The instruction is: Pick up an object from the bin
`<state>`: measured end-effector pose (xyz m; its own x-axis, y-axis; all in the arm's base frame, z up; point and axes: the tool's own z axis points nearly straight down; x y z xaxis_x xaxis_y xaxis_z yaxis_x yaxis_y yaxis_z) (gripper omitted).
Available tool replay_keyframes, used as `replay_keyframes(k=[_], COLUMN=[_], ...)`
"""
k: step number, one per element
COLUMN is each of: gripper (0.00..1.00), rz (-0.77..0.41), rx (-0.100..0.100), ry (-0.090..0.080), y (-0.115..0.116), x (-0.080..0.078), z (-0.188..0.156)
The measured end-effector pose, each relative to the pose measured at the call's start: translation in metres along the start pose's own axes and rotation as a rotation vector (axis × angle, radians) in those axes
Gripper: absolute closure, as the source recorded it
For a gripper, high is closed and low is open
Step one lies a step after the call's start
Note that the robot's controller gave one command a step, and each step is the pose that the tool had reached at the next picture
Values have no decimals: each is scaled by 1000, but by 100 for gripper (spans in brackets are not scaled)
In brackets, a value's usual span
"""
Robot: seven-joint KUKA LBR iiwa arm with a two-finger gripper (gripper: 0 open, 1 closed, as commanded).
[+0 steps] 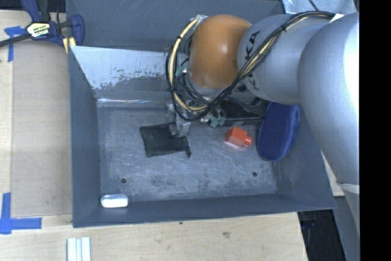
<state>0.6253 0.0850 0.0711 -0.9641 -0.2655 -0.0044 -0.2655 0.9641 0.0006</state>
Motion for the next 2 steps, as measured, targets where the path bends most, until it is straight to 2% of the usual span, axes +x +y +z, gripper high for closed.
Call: replay_keyframes(k=[2], gripper=[100], rz=[3], rx=[2], ry=[-8], y=[-1], x=[-6], z=[-126])
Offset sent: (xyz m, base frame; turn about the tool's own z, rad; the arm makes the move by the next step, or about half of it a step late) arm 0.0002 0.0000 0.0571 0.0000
